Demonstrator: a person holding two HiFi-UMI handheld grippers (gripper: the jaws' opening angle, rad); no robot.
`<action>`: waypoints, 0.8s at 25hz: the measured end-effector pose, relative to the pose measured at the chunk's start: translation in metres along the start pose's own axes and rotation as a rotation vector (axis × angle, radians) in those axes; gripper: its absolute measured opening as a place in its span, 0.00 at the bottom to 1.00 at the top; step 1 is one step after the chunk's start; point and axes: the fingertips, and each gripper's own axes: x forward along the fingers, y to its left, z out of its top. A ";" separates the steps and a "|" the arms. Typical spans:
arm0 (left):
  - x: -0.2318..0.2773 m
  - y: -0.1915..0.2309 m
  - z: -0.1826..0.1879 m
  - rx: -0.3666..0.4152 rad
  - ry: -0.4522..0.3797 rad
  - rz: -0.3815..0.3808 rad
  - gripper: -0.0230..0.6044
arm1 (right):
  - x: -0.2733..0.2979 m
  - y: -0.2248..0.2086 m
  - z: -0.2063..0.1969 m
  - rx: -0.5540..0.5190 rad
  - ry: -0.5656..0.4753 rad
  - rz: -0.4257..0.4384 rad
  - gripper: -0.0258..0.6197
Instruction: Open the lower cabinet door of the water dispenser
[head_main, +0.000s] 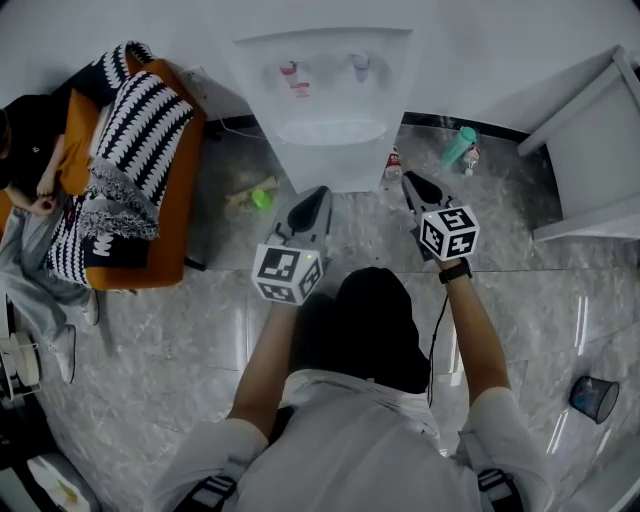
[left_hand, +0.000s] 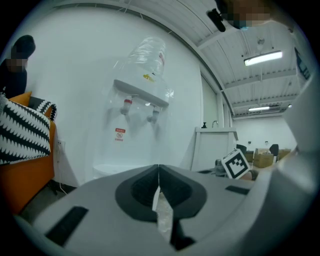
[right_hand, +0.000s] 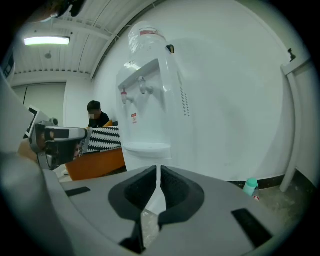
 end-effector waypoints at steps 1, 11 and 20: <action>0.000 0.002 -0.001 -0.007 0.003 -0.003 0.06 | 0.004 -0.005 -0.001 -0.002 0.004 0.000 0.06; 0.015 -0.005 0.002 -0.033 0.010 -0.084 0.06 | 0.050 -0.038 -0.002 0.043 0.019 0.089 0.26; 0.028 -0.005 -0.003 -0.028 0.007 -0.102 0.06 | 0.096 -0.047 -0.024 -0.043 0.153 0.136 0.46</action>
